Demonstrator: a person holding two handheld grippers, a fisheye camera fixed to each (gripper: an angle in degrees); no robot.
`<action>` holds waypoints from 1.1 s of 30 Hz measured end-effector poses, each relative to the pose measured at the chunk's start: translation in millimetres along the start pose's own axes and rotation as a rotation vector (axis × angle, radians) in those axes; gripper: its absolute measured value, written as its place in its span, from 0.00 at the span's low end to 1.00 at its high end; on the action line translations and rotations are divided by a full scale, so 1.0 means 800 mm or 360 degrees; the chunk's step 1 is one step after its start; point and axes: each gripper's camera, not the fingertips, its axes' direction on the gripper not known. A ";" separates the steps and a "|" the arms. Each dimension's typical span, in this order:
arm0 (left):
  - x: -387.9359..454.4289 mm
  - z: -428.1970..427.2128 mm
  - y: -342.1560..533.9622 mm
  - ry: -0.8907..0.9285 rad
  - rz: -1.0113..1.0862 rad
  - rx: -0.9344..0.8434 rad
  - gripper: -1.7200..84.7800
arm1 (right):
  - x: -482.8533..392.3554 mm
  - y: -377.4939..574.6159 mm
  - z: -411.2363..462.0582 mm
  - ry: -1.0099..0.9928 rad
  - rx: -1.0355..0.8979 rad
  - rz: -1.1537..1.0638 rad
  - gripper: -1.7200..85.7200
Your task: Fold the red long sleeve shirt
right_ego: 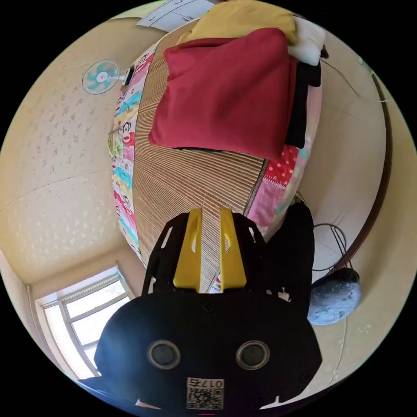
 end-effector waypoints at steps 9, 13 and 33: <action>0.149 0.034 0.006 0.0377 0.0196 -0.0101 0.02 | -0.165 -0.094 -0.092 0.0329 0.0230 -0.0718 0.12; 0.175 0.025 0.010 0.0360 0.0148 -0.0166 0.02 | -0.247 -0.155 -0.084 0.0610 0.0249 -0.0910 0.14; 0.109 0.072 -0.068 0.0800 -0.0612 -0.0859 0.18 | -0.442 -0.008 -0.138 -0.0678 0.0022 -0.1249 0.06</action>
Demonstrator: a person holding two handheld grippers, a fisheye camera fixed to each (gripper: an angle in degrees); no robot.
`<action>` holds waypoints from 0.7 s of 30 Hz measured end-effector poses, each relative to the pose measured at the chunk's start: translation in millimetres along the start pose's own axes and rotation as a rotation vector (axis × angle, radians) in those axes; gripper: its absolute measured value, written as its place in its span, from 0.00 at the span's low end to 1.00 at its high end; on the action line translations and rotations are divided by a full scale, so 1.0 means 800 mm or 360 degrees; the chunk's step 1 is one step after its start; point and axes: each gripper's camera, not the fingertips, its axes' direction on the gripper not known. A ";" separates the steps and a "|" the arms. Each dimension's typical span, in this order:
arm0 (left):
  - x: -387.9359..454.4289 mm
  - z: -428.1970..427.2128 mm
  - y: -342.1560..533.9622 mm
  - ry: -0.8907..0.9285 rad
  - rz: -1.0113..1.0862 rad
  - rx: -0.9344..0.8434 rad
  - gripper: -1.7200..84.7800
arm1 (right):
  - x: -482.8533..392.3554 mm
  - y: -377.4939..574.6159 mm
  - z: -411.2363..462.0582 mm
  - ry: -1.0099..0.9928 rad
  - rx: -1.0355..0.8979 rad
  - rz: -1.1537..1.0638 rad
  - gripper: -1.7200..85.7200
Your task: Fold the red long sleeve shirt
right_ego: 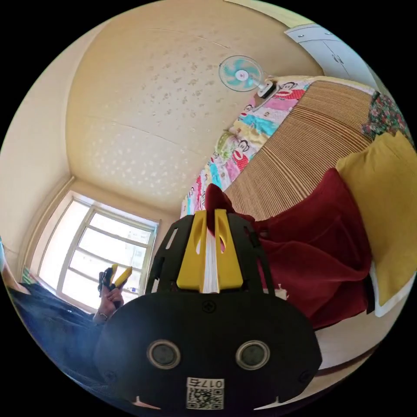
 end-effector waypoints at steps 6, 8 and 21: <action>0.037 -0.018 -0.076 0.0458 -0.0068 -0.0264 0.21 | -0.202 -0.011 0.023 -0.0095 0.0067 -0.0547 0.06; 0.051 -0.018 -0.112 0.0578 -0.0069 -0.0399 0.23 | -0.244 -0.003 0.039 -0.0157 0.0064 -0.0657 0.06; -0.047 0.046 -0.105 0.0865 -0.0890 -0.1570 0.14 | -0.358 -0.022 0.395 -0.0353 -0.0586 -0.0812 0.06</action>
